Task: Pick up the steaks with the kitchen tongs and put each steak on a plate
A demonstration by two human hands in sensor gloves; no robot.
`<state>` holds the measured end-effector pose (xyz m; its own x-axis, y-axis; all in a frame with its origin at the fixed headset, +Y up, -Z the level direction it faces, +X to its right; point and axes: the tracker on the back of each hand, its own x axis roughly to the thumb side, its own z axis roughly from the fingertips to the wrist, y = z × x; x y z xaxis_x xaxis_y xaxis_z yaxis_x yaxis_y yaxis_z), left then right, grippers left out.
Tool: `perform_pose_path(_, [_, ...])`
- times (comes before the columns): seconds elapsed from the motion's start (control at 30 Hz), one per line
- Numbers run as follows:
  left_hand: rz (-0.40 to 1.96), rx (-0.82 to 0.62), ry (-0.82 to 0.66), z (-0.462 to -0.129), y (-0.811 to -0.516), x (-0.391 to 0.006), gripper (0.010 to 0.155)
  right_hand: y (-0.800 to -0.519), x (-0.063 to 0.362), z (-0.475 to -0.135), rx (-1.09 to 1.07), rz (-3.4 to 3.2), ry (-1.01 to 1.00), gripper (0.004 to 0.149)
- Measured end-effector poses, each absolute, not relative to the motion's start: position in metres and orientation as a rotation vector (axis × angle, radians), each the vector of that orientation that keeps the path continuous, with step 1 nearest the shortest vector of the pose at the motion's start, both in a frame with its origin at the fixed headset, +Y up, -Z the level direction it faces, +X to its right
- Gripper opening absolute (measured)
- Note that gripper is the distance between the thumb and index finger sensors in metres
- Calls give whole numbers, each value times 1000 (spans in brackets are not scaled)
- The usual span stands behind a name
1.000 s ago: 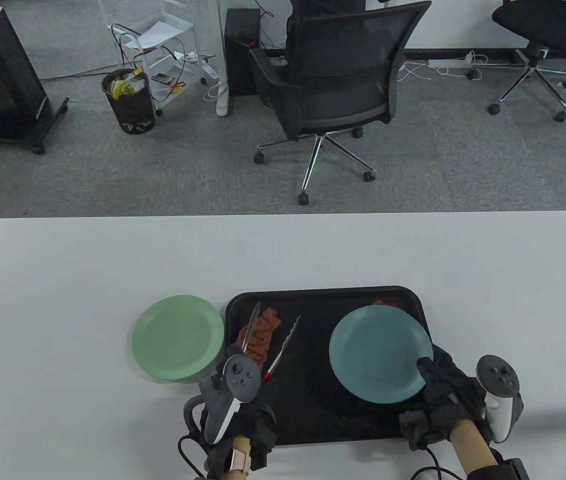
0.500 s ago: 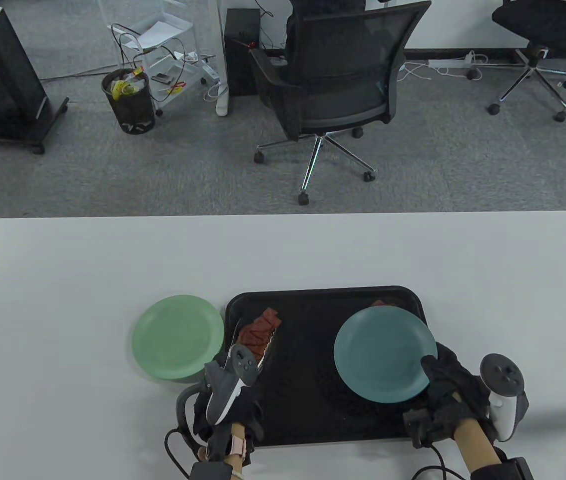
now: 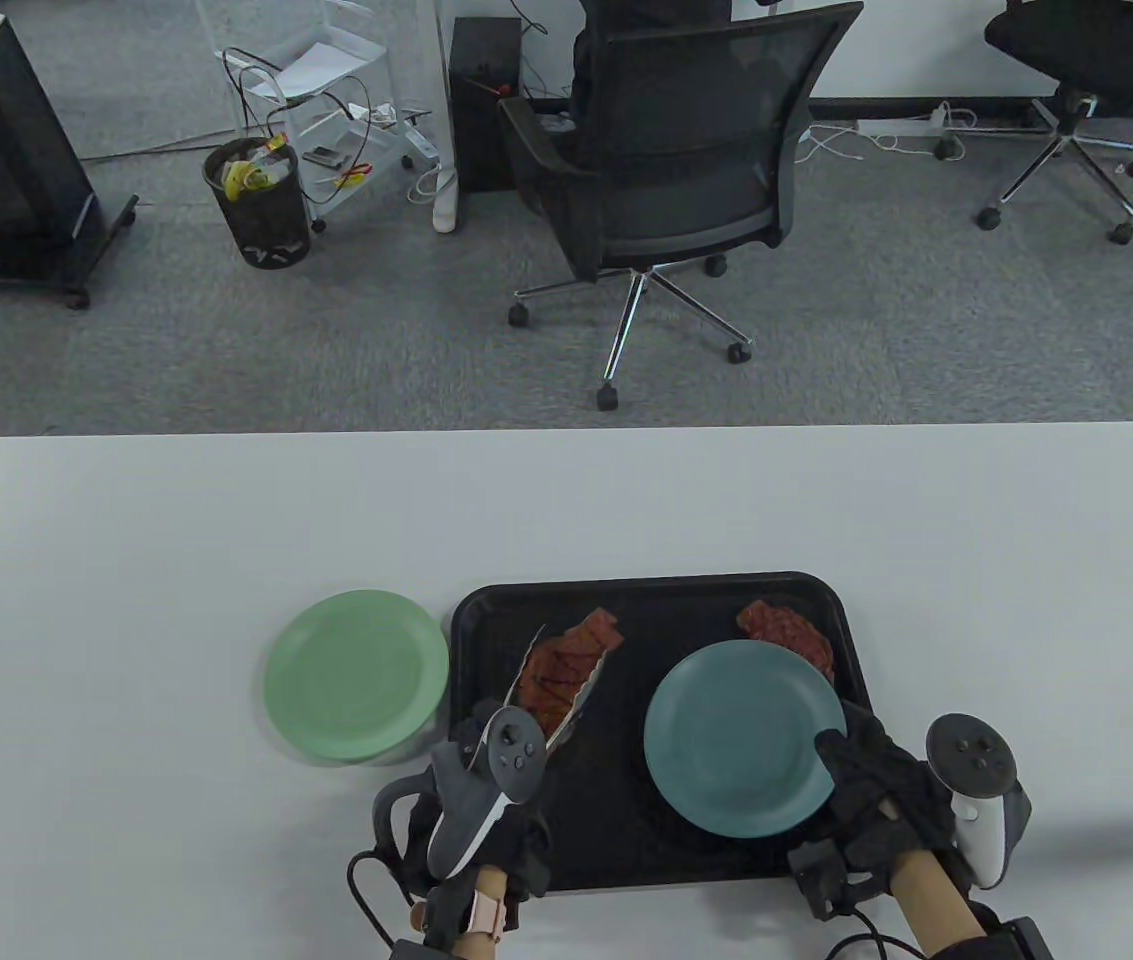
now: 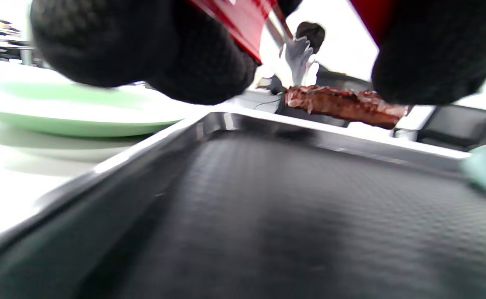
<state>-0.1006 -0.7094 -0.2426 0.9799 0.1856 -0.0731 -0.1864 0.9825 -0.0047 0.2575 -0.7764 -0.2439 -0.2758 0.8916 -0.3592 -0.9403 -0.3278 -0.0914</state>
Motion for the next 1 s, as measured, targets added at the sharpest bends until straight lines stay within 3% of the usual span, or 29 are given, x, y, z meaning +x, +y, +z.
perform_pose_path(0.2, [192, 6, -149, -228, -700, -55, 95, -781, 257, -244, -401, 1813, 188, 53])
perform_pose_path(0.4, [122, -47, -247, -226, -715, -25, 96, -784, 256, -243, -381, 1727, 211, 52])
perform_pose_path(0.77, [210, -157, -224, -231, -724, -39, 102, -788, 255, -245, -364, 1706, 232, 52])
perform_pose_path(1.0, [365, -54, -105, -230, -705, -69, 103, -786, 267, -246, -414, 1688, 163, 52])
